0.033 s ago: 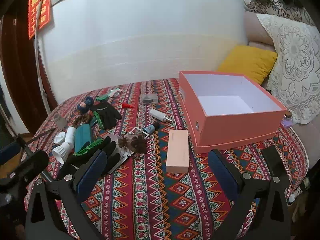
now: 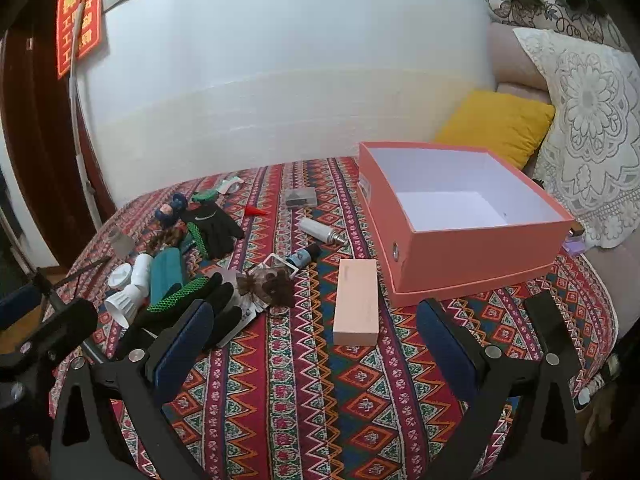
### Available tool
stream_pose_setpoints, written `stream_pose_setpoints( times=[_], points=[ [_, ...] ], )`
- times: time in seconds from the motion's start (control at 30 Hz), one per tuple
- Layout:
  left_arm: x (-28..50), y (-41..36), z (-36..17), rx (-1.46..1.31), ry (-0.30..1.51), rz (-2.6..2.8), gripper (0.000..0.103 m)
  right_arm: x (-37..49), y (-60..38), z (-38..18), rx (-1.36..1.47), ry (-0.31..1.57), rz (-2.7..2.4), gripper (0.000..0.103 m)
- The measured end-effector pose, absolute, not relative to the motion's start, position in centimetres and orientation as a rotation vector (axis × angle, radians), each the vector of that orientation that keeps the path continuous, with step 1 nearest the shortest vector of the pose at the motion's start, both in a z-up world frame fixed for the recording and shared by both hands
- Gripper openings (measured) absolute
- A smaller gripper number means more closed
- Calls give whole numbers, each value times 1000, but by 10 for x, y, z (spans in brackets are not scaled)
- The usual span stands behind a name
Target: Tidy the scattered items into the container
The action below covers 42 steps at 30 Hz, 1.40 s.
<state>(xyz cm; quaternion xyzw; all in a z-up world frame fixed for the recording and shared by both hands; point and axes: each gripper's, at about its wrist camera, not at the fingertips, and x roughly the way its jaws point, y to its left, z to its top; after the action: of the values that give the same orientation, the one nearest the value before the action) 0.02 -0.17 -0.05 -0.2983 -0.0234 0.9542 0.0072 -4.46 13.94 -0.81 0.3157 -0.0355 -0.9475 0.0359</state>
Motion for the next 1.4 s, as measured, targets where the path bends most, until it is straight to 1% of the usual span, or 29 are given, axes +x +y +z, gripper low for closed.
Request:
stream_pose_setpoints(
  times=[0.7, 0.87, 0.9, 1.0, 1.13, 1.23, 1.3, 1.4],
  points=[
    [2, -15, -1, -952, -81, 3030, 102, -42, 132, -7, 958, -70, -2913, 103],
    [-5, -30, -4, -960, -19, 3027, 103, -43, 132, -10, 962, -60, -2917, 103],
    [-6, -38, -5, -956, -29, 3051, 103, -44, 132, -12, 967, -55, -2924, 103],
    [-9, -69, -10, -938, -146, 3079, 103, -49, 134, -18, 1002, -45, -2929, 103],
    [-14, -83, -16, -988, -185, 3025, 103, -53, 135, -27, 1048, -36, -2917, 103],
    [-16, -75, -20, -1037, -155, 2981, 103, -50, 133, -25, 1032, -36, -2916, 103],
    [-12, -63, -20, -1017, -117, 2963, 103, -45, 132, -20, 1002, -38, -2922, 103],
    [-8, -47, -17, -957, -112, 2930, 103, -40, 132, -13, 969, -30, -2929, 103]
  ],
)
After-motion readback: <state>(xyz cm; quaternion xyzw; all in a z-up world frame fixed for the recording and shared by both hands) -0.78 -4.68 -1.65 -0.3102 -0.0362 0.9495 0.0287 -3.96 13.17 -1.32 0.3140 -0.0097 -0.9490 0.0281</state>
